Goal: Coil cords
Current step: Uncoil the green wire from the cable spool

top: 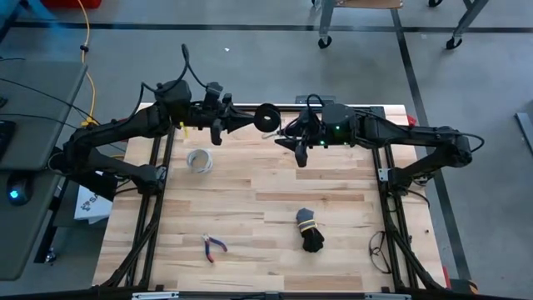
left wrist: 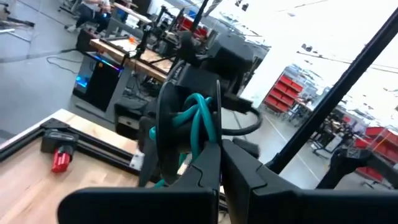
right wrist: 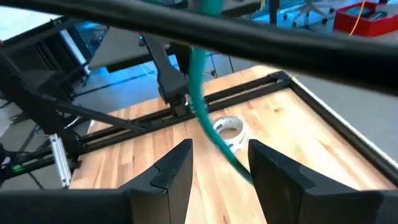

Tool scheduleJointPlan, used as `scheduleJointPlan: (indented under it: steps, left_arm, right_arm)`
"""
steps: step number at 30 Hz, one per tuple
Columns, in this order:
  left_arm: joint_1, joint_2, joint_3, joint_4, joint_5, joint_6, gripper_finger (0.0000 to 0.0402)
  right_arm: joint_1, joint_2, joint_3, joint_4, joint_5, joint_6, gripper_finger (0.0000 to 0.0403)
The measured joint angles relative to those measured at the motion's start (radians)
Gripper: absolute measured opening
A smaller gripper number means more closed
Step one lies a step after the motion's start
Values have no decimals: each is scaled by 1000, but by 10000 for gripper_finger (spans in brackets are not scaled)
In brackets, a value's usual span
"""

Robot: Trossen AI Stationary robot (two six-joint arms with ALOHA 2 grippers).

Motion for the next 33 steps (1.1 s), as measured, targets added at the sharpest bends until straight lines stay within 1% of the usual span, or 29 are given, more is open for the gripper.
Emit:
scheduleJointPlan:
  steps: [6,9,12,17,18,20,23,25,27,30,33]
  left_arm:
    - [0,-10,0,3,2,-9,0]
    - [7,-27,0,4,1,-8,0]
    - [23,-50,0,-3,-3,-8,0]
    - [39,-66,0,-16,-4,-8,0]
    - [39,-66,0,-29,-4,-6,0]
    - [38,-66,0,-74,0,11,0]
    - [38,-66,0,-168,6,-1,0]
    - [38,-66,0,-213,39,-40,0]
    - [39,-64,-1,-208,101,-87,0]
    - [38,-64,-1,-145,201,-189,0]
    - [32,-63,-1,-29,270,-315,0]
  right_arm:
    - [0,11,0,-2,51,-25,149]
    - [-3,11,0,1,80,-42,139]
    - [-3,8,0,2,85,-69,107]
    - [-2,6,0,2,59,-92,19]
    - [2,6,0,4,53,-107,10]
    - [9,6,6,5,52,-114,9]
    - [21,6,66,-21,55,-144,4]
    - [27,4,127,-46,76,-174,3]
    - [22,2,185,-89,84,-206,2]
    - [-14,8,244,-144,79,-211,2]
    - [-50,13,273,-170,47,-238,1]
